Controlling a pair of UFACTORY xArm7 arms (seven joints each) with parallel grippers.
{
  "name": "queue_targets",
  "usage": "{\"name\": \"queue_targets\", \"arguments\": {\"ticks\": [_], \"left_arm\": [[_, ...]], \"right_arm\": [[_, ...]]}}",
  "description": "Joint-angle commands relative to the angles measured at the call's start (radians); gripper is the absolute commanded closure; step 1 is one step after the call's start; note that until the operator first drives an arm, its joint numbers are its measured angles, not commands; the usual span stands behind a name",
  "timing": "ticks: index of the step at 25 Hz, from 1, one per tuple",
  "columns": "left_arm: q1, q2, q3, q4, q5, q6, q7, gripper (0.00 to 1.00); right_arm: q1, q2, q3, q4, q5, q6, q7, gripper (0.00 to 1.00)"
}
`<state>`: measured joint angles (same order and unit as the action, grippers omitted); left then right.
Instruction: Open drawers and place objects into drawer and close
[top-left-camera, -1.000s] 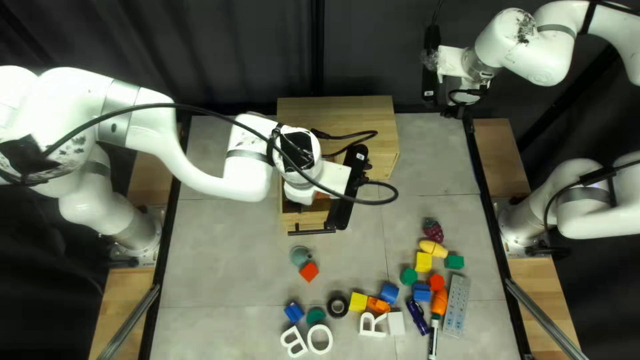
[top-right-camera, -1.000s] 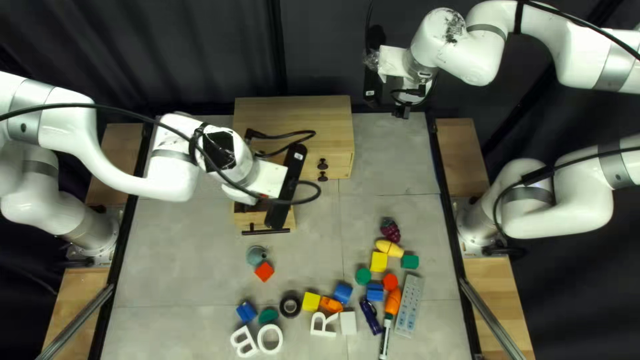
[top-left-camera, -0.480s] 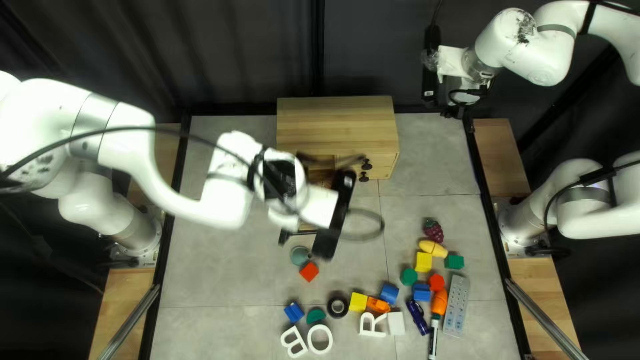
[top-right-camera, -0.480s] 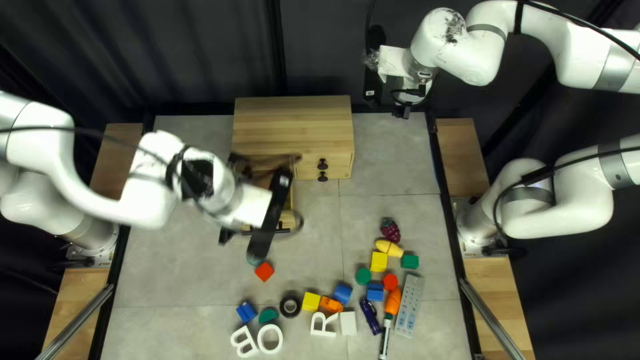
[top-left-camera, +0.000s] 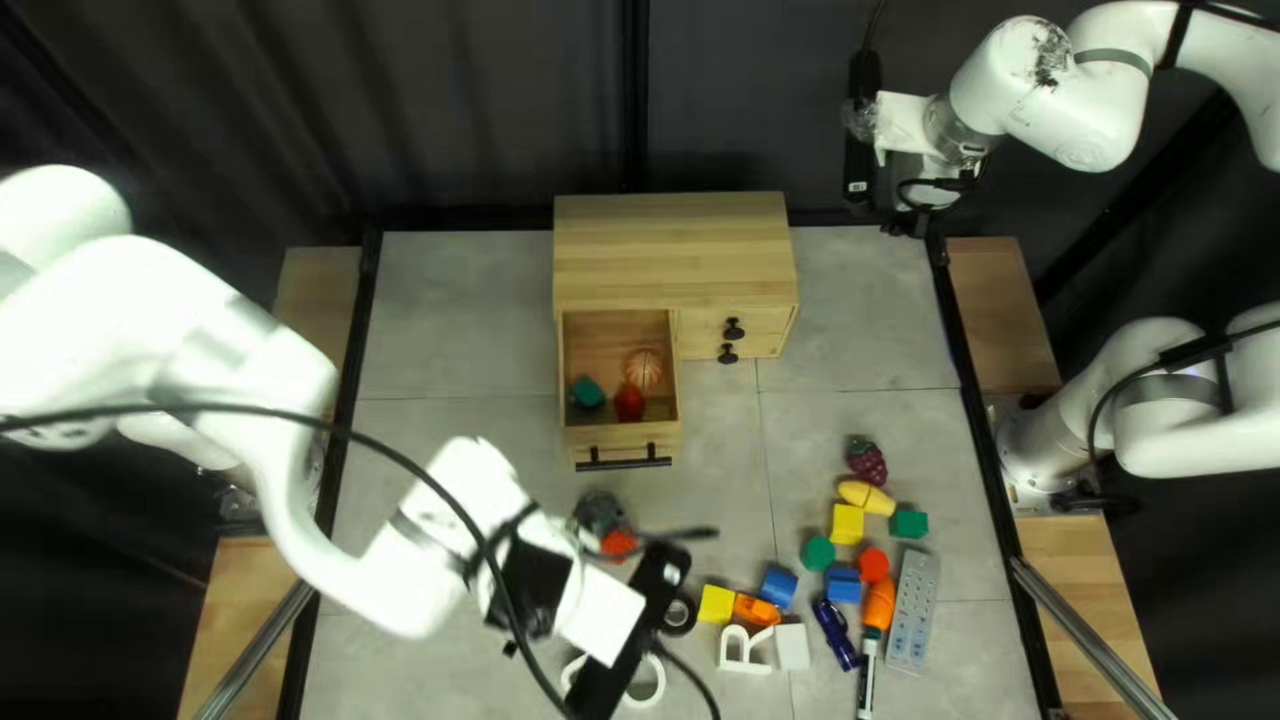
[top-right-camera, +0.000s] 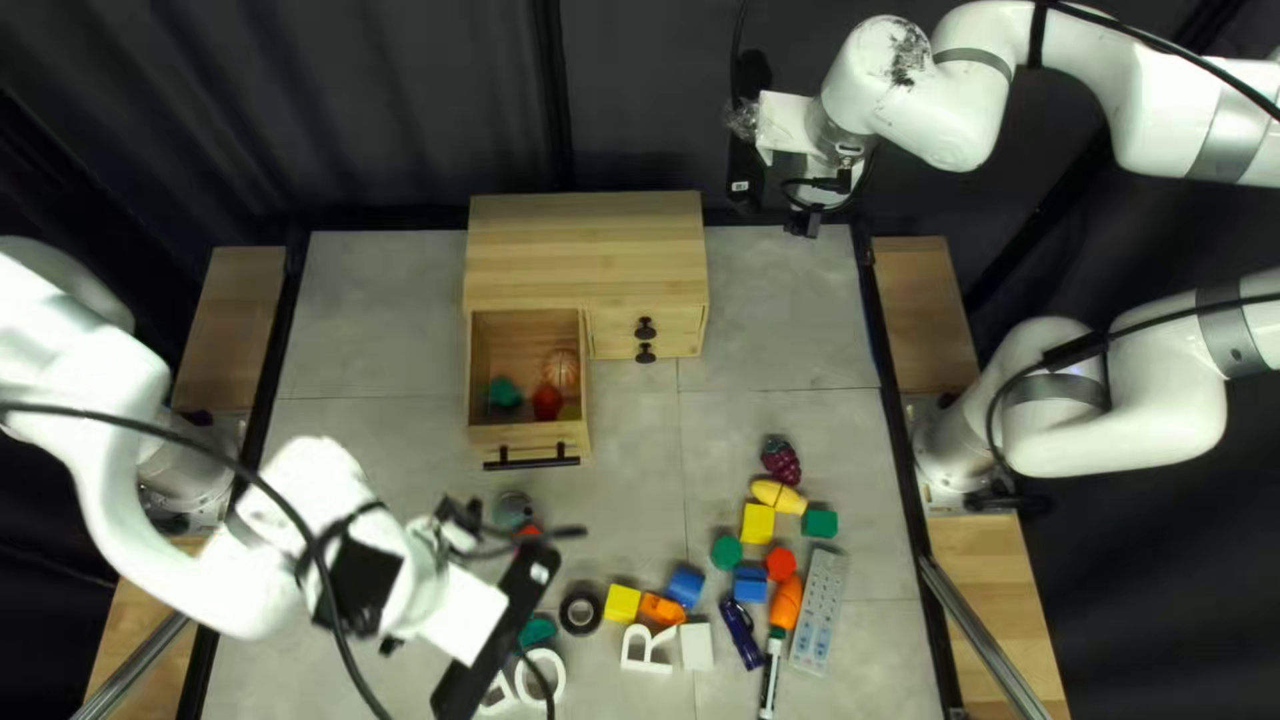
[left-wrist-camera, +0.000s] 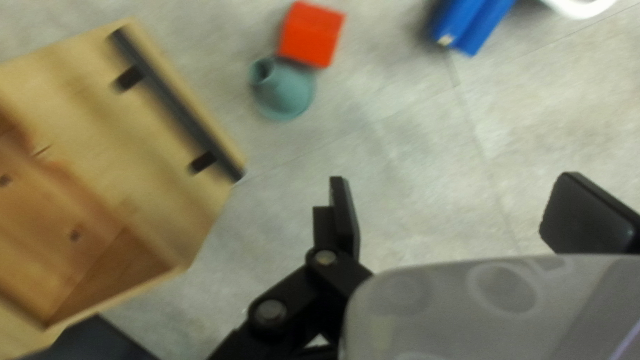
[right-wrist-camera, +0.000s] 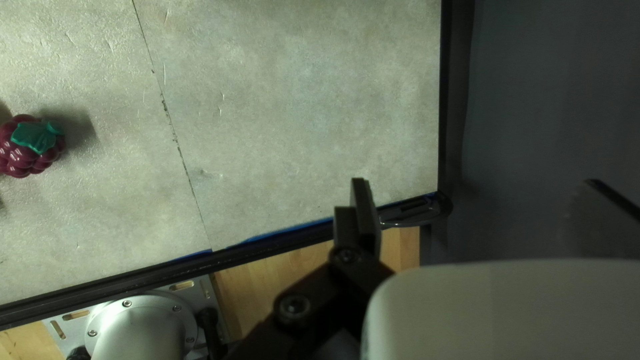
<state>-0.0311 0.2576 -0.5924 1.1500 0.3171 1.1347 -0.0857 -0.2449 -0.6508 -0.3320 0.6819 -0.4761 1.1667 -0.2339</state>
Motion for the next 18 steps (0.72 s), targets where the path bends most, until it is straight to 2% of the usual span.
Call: {"name": "queue_targets", "arguments": {"ticks": [1,9,15,18], "left_arm": [[-0.014,0.062,-0.001,0.025,0.039,-0.004,0.052,0.00],[-0.025,0.193,0.022,0.080,0.088,-0.026,0.102,0.00],[-0.008,0.254,0.031,0.079,0.092,-0.067,0.143,0.00],[0.010,0.262,0.031,0.062,0.083,-0.092,0.157,0.17]], "right_arm": [[0.000,0.000,0.000,0.000,0.000,0.000,0.000,0.00],[0.000,0.000,0.000,0.000,0.000,0.000,0.000,0.00],[0.000,0.000,0.000,0.000,0.000,0.000,0.000,0.00],[0.000,0.000,0.000,0.000,0.000,0.000,0.000,0.00]]}}
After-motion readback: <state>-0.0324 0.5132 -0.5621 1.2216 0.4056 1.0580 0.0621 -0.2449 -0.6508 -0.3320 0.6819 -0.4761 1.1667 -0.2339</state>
